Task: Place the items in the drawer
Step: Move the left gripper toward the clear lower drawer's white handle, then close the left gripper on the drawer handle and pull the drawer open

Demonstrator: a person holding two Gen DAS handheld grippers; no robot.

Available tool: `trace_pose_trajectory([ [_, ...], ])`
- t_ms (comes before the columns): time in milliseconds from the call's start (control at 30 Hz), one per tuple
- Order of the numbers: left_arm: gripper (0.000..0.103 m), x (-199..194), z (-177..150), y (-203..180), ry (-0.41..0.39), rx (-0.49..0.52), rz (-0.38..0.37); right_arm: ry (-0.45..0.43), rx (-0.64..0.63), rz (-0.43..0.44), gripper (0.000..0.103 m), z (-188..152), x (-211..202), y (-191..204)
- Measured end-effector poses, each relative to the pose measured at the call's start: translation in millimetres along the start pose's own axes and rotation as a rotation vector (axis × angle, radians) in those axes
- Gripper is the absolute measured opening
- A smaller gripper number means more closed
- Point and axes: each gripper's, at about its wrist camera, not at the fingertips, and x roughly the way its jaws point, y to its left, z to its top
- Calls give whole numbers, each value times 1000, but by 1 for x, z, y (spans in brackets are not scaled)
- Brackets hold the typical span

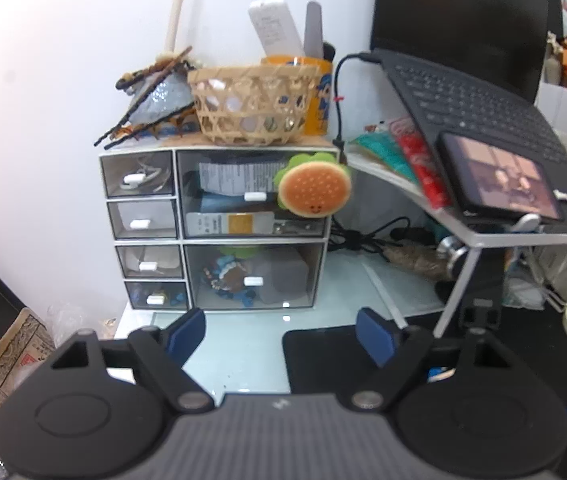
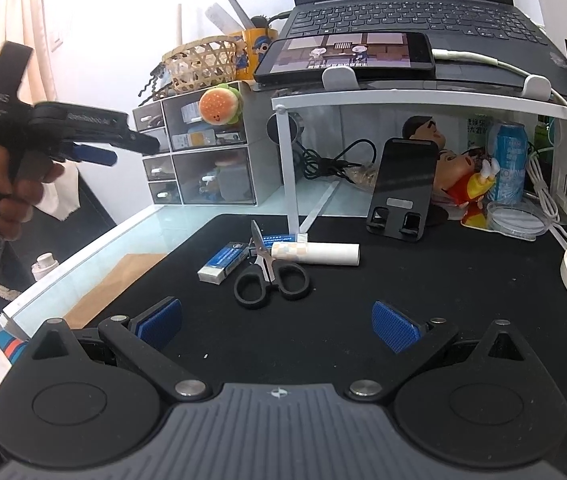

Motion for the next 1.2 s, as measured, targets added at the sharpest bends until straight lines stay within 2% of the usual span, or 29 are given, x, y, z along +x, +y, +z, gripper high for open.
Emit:
trace_pose_trajectory([
  [67, 82, 9, 2, 1, 8, -5, -9, 1, 0, -3, 103, -1, 1, 0],
  [200, 71, 27, 6, 4, 23, -15, -23, 10, -1, -4, 103, -2, 5, 0],
  [500, 66, 51, 18, 9, 47, 5, 5, 29, -3, -1, 103, -4, 15, -1],
  [600, 54, 61, 23, 14, 62, -10, 7, 32, -4, -2, 103, -4, 18, -2],
  [867, 38, 93, 36, 25, 100, -38, 33, 40, -6, -3, 103, -5, 26, -4],
  [1200, 30, 124, 32, 21, 147, -8, 77, 43, -7, 6, 103, -4, 31, -4],
])
